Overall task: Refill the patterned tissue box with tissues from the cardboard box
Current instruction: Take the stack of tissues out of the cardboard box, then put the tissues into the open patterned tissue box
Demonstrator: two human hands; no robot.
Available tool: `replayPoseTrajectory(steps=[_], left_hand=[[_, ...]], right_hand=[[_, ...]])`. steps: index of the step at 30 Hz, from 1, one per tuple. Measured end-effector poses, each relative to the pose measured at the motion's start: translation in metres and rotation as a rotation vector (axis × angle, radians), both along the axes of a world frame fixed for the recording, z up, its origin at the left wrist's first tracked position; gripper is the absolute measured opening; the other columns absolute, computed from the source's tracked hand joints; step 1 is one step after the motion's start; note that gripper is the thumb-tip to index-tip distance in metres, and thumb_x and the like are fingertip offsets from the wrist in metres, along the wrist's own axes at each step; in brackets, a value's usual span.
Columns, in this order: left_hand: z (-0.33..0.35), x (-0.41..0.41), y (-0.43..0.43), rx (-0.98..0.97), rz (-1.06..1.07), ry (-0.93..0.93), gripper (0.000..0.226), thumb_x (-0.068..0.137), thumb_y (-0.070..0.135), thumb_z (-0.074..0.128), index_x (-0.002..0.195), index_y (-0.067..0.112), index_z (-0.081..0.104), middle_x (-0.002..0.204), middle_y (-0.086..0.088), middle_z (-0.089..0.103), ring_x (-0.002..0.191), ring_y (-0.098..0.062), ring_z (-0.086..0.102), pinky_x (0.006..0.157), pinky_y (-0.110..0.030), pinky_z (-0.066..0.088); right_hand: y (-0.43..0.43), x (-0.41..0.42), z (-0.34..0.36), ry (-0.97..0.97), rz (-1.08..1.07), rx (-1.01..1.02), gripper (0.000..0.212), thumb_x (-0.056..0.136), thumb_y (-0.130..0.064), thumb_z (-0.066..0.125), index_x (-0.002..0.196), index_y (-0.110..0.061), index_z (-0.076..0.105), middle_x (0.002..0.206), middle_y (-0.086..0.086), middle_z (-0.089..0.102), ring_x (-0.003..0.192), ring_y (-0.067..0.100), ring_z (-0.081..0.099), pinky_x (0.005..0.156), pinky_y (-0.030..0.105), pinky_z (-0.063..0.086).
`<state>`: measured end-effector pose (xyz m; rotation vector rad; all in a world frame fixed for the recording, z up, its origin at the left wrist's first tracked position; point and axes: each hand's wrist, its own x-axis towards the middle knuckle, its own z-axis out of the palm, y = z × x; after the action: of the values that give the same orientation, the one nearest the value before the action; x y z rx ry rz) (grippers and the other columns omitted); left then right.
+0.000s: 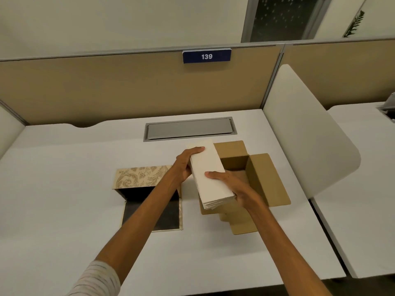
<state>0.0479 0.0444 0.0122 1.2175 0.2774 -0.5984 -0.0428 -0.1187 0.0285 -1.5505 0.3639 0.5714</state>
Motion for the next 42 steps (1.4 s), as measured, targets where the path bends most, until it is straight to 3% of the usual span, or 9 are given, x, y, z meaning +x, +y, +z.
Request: replayPoseTrajectory(steps=[6, 14, 18, 22, 26, 29, 32, 37, 42], left_hand=[[0.0, -0.014, 0.106, 0.015, 0.069, -0.017, 0.005, 0.072, 0.023, 0.081, 0.077, 0.023, 0.081, 0.084, 0.003, 0.079, 0.084, -0.016, 0.072, 0.072, -0.031, 0.062], [-0.012, -0.05, 0.22, 0.047, 0.049, 0.033, 0.044, 0.062, 0.027, 0.084, 0.103, 0.018, 0.072, 0.095, -0.004, 0.077, 0.082, -0.017, 0.074, 0.065, -0.028, 0.06], [-0.026, -0.072, 0.244, 0.119, 0.059, 0.033, 0.049, 0.066, 0.03, 0.077, 0.113, 0.025, 0.067, 0.108, -0.005, 0.073, 0.093, -0.022, 0.069, 0.067, -0.032, 0.059], [-0.041, -0.091, 0.257, 0.13, 0.068, 0.047, 0.047, 0.078, 0.044, 0.074, 0.123, 0.036, 0.062, 0.108, 0.004, 0.077, 0.098, -0.02, 0.071, 0.068, -0.033, 0.06], [-0.055, -0.1, 0.269, 0.111, 0.078, 0.075, 0.044, 0.088, 0.055, 0.061, 0.127, 0.033, 0.06, 0.122, 0.0, 0.072, 0.11, -0.022, 0.068, 0.092, -0.043, 0.056], [-0.065, -0.103, 0.268, 0.265, 0.162, 0.018, 0.03, 0.099, 0.043, 0.048, 0.127, 0.033, 0.052, 0.133, -0.006, 0.06, 0.114, -0.028, 0.059, 0.095, -0.048, 0.05], [-0.076, -0.103, 0.264, 0.324, 0.185, -0.044, 0.025, 0.099, 0.028, 0.051, 0.123, 0.035, 0.053, 0.135, -0.007, 0.058, 0.117, -0.028, 0.057, 0.099, -0.046, 0.047], [-0.099, -0.108, 0.248, 0.309, 0.218, 0.004, 0.053, 0.09, 0.006, 0.059, 0.135, 0.026, 0.041, 0.137, -0.003, 0.05, 0.104, -0.017, 0.054, 0.078, -0.024, 0.045], [-0.12, -0.101, 0.24, 0.327, 0.37, 0.115, 0.075, 0.085, 0.007, 0.071, 0.138, 0.018, 0.019, 0.146, -0.018, 0.037, 0.125, -0.03, 0.045, 0.105, -0.041, 0.041]], right_hand=[[0.039, 0.006, 0.01, 0.039, 0.086, -0.099, 0.048, 0.069, -0.047, 0.08, 0.104, -0.018, 0.067, 0.1, 0.005, 0.074, 0.088, 0.02, 0.068, 0.071, 0.028, 0.054], [0.105, 0.003, -0.005, -0.017, -0.186, 0.057, 0.056, 0.07, -0.032, 0.084, 0.118, -0.011, 0.065, 0.112, 0.008, 0.072, 0.1, 0.024, 0.066, 0.072, 0.031, 0.054], [0.147, -0.005, -0.028, 0.001, -0.244, 0.136, 0.052, 0.082, -0.032, 0.074, 0.129, -0.016, 0.056, 0.123, 0.007, 0.067, 0.113, 0.027, 0.063, 0.102, 0.046, 0.05], [0.177, -0.011, -0.052, 0.0, -0.233, 0.021, 0.061, 0.088, -0.048, 0.061, 0.139, -0.021, 0.043, 0.136, 0.0, 0.057, 0.125, 0.023, 0.052, 0.112, 0.047, 0.039], [0.191, -0.018, -0.069, -0.024, -0.254, -0.072, 0.062, 0.091, -0.055, 0.052, 0.14, -0.021, 0.037, 0.139, 0.001, 0.05, 0.123, 0.022, 0.048, 0.101, 0.04, 0.039], [0.197, -0.024, -0.085, 0.001, -0.279, -0.124, 0.063, 0.09, -0.058, 0.051, 0.135, -0.018, 0.032, 0.133, 0.004, 0.048, 0.123, 0.023, 0.047, 0.107, 0.045, 0.04], [0.199, -0.026, -0.098, 0.011, -0.381, -0.12, 0.053, 0.09, -0.05, 0.057, 0.121, -0.017, 0.032, 0.115, 0.003, 0.049, 0.103, 0.016, 0.052, 0.09, 0.034, 0.046], [0.197, -0.018, -0.115, 0.029, -0.491, -0.123, 0.045, 0.088, -0.037, 0.064, 0.111, -0.014, 0.033, 0.097, 0.0, 0.048, 0.09, 0.015, 0.053, 0.08, 0.031, 0.047], [0.193, -0.002, -0.123, 0.047, -0.479, -0.151, 0.037, 0.09, -0.028, 0.059, 0.107, -0.016, 0.028, 0.094, -0.002, 0.042, 0.081, 0.011, 0.046, 0.072, 0.029, 0.042]])
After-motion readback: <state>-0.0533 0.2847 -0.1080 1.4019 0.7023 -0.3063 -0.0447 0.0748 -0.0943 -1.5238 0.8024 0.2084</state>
